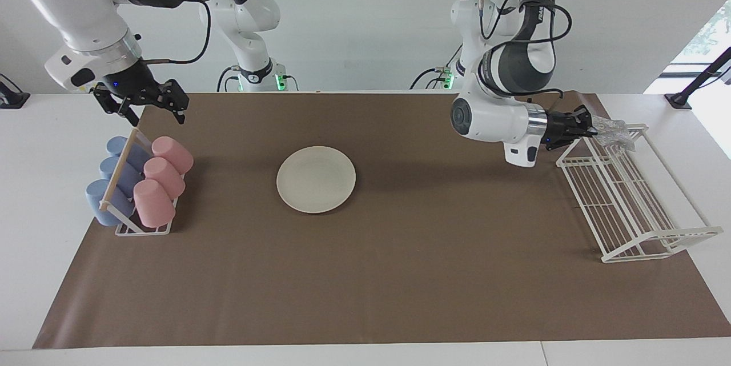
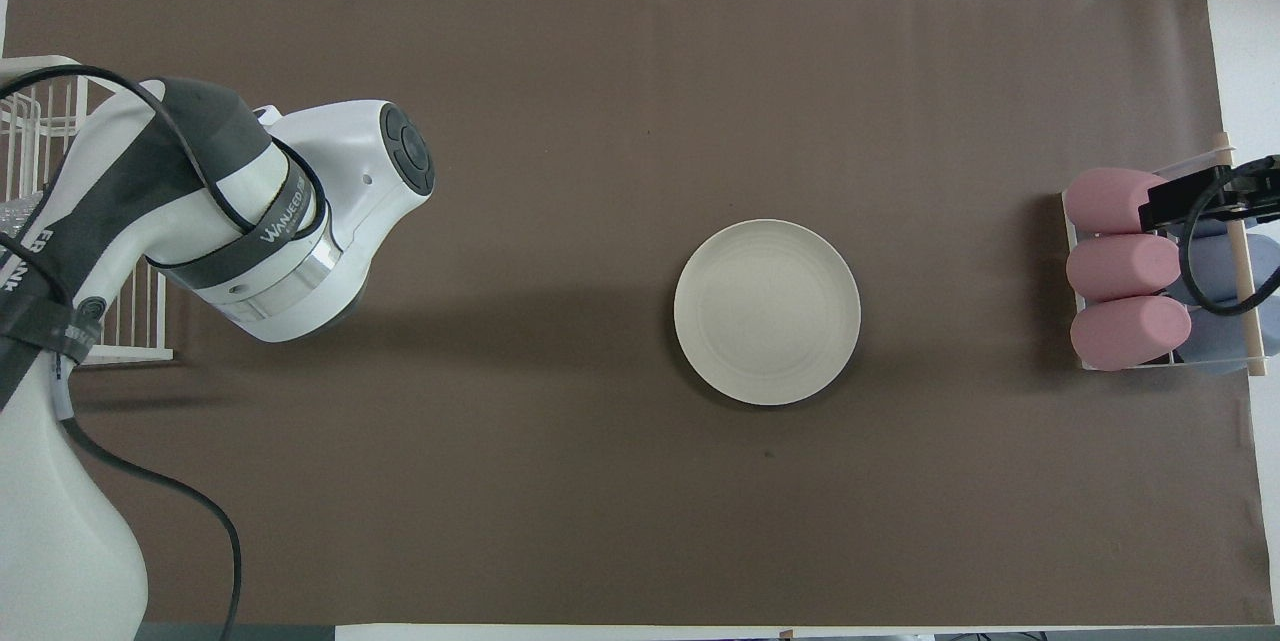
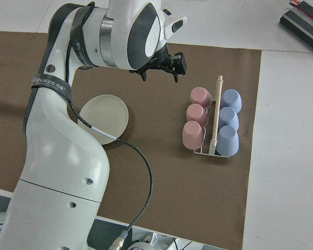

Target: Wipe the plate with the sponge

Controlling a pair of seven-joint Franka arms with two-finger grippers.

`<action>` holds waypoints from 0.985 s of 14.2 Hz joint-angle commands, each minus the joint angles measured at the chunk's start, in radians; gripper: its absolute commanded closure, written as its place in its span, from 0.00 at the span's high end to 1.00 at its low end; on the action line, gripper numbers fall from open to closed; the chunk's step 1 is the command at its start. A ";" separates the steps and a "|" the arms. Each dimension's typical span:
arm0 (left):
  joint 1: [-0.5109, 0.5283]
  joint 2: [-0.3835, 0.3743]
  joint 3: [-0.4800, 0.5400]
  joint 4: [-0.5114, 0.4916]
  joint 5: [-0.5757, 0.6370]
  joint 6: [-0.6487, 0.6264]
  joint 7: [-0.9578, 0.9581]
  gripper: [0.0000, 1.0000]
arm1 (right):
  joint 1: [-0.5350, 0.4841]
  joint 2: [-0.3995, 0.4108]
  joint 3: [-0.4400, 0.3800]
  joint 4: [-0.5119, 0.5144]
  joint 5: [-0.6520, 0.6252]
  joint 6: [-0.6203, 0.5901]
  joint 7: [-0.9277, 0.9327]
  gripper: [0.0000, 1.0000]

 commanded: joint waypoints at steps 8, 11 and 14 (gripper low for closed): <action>0.130 0.124 -0.010 0.099 -0.008 0.222 -0.065 0.00 | -0.003 0.007 0.005 0.031 0.001 -0.012 -0.009 1.00; 0.132 0.122 -0.008 0.086 -0.042 0.248 -0.109 0.00 | -0.003 0.006 0.005 0.030 0.000 -0.012 -0.009 1.00; 0.133 0.122 -0.008 0.083 -0.051 0.261 -0.125 0.00 | -0.003 0.001 0.007 0.025 0.000 -0.012 -0.006 1.00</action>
